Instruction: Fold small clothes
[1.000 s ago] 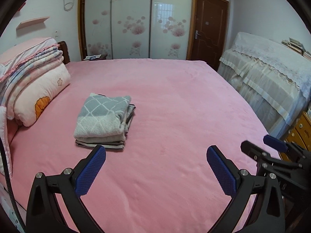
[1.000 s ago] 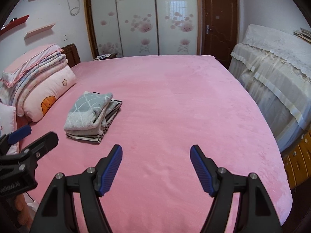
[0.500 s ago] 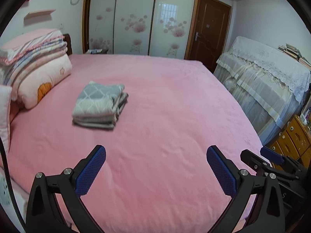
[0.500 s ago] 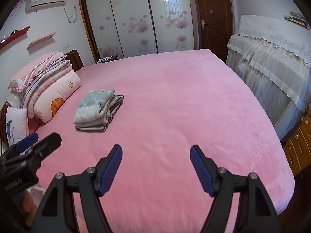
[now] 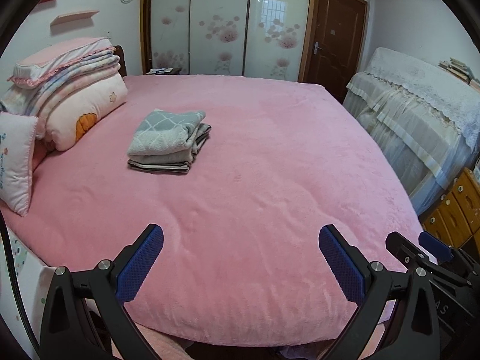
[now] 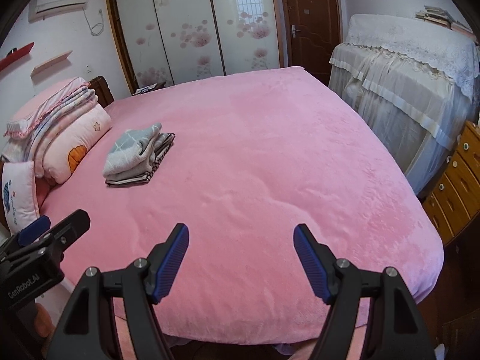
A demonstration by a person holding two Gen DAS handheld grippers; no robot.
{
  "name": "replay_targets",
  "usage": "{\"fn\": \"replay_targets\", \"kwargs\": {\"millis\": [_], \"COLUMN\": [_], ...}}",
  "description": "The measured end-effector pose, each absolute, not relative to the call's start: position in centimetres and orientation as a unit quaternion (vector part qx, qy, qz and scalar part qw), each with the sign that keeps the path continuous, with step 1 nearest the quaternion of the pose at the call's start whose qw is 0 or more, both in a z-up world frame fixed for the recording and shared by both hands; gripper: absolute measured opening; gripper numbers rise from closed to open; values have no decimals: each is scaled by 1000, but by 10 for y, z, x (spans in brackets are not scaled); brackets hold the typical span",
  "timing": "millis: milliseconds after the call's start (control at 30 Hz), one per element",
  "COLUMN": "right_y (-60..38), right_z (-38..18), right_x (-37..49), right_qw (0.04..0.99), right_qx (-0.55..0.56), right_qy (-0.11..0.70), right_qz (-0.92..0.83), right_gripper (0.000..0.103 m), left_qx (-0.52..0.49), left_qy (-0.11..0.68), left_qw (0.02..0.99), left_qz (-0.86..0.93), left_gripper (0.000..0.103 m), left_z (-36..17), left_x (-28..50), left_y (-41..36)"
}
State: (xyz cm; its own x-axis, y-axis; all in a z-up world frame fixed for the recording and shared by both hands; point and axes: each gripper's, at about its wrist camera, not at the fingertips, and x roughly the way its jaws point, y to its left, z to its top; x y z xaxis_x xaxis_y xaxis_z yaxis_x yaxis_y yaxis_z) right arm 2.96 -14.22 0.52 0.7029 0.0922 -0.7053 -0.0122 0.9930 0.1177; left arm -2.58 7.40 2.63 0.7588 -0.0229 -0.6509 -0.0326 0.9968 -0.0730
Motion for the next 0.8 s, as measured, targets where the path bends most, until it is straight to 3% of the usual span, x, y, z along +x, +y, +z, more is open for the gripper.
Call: {"fn": "replay_targets", "kwargs": {"millis": [800], "right_y": [-144], "right_z": [1], "right_x": [37], "right_qw": [927], "right_qx": [38], "right_qy": [372], "right_qz": [5], "right_gripper": [76], "left_qx": [-16], "left_qy": [367], "left_qw": [930], "left_qz": [-4], "left_gripper": [103], "left_z": [20], "left_x": [-3], "left_y": [61]}}
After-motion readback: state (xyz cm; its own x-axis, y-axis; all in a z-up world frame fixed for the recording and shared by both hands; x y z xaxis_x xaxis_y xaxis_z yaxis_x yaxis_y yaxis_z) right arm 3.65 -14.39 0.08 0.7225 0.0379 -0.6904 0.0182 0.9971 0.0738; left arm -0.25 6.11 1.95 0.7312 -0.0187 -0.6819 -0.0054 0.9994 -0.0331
